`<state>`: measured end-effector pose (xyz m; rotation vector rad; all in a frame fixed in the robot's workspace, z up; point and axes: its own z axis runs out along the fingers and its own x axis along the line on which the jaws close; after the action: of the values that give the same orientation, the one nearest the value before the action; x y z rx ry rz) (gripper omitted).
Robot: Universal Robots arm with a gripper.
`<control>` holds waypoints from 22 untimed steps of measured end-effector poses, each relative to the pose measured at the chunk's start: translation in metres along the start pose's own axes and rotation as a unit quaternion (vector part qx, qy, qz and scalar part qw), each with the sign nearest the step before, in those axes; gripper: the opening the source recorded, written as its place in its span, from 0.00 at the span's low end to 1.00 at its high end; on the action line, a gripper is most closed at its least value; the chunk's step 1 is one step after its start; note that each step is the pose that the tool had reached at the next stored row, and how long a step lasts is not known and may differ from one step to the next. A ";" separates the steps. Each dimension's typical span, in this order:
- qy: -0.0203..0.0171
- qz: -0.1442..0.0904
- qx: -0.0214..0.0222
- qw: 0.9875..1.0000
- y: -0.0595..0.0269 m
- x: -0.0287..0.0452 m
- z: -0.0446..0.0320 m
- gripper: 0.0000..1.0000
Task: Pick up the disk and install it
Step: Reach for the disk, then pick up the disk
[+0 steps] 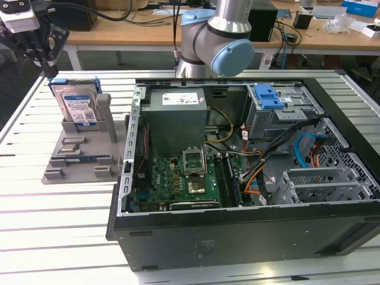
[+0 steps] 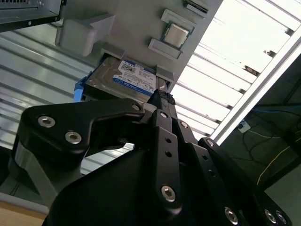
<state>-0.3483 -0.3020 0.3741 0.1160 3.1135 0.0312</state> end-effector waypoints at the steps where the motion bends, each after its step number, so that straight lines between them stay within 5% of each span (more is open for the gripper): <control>1: 0.000 0.000 0.000 1.000 0.0000 0.0000 0.0000 0.11; 10: 0.000 0.000 0.000 1.000 0.0002 0.0000 0.0000 0.11; 17: 0.001 -0.064 -0.002 0.998 0.0002 0.0000 0.0000 0.11; 19: 0.002 -0.091 -0.002 0.996 0.0002 0.0000 0.0000 0.11; 21: 0.003 -0.139 -0.003 0.990 0.0002 0.0000 0.0000 0.11; 22: 0.003 -0.150 -0.004 0.989 0.0002 0.0000 0.0000 0.11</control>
<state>-0.3483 -0.3018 0.3740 -0.3531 3.0987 0.0370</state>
